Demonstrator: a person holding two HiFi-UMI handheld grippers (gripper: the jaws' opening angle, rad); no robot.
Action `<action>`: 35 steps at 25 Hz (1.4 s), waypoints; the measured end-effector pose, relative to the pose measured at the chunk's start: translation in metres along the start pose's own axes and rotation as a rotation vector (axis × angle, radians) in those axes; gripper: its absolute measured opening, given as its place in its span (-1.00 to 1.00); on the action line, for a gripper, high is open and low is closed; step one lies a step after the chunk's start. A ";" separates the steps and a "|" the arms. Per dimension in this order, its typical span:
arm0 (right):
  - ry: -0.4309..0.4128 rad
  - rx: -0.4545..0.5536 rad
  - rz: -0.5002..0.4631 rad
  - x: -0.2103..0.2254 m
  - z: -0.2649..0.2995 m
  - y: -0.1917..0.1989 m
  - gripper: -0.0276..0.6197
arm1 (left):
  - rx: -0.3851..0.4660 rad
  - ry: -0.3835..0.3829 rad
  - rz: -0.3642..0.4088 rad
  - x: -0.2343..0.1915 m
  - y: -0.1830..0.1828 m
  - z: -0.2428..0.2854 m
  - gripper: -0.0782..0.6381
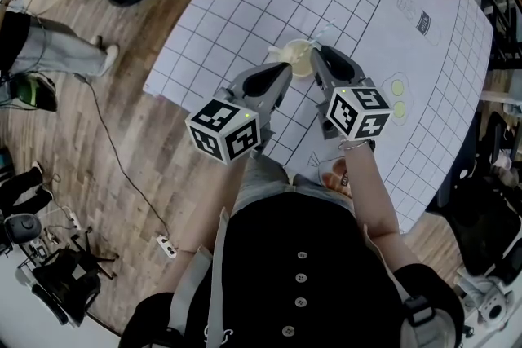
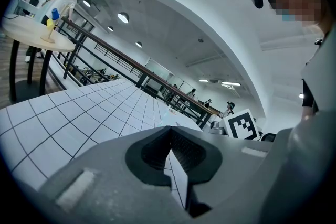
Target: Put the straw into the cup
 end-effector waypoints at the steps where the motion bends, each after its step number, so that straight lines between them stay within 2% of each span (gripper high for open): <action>1: 0.001 0.005 0.001 0.001 -0.001 -0.001 -0.70 | 0.000 0.000 -0.001 0.000 0.000 0.000 -0.78; 9: -0.014 0.066 -0.010 0.003 -0.018 -0.016 -0.70 | 0.014 -0.003 0.009 0.005 -0.002 -0.001 -0.78; 14: -0.130 0.109 0.008 -0.010 -0.035 -0.023 -0.70 | 0.037 -0.020 0.014 0.014 -0.002 -0.004 -0.78; 17: -0.170 0.120 -0.015 -0.015 -0.047 -0.022 -0.70 | 0.046 -0.038 0.033 0.024 -0.001 -0.005 -0.78; 22: -0.231 0.128 0.027 -0.015 -0.081 -0.013 -0.71 | 0.039 -0.077 0.057 0.048 0.013 -0.008 -0.78; 27: -0.307 0.174 0.025 -0.023 -0.122 -0.013 -0.92 | 0.073 -0.091 0.044 0.077 0.026 -0.017 -0.78; 30: -0.364 0.217 0.024 -0.029 -0.144 -0.015 -0.93 | 0.083 -0.098 0.054 0.095 0.034 -0.020 -0.78; 35: -0.427 0.212 0.015 -0.038 -0.168 -0.003 -0.93 | 0.101 -0.113 0.078 0.127 0.049 -0.030 -0.78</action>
Point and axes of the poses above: the fingertips, and each gripper's own axes: z forward along the fingers, x to its right, y out of its underside, the point moved 5 cm from there along -z, backward along the fingers, and after that the axes turned 6 degrees about -x, right-handed, at the moved point
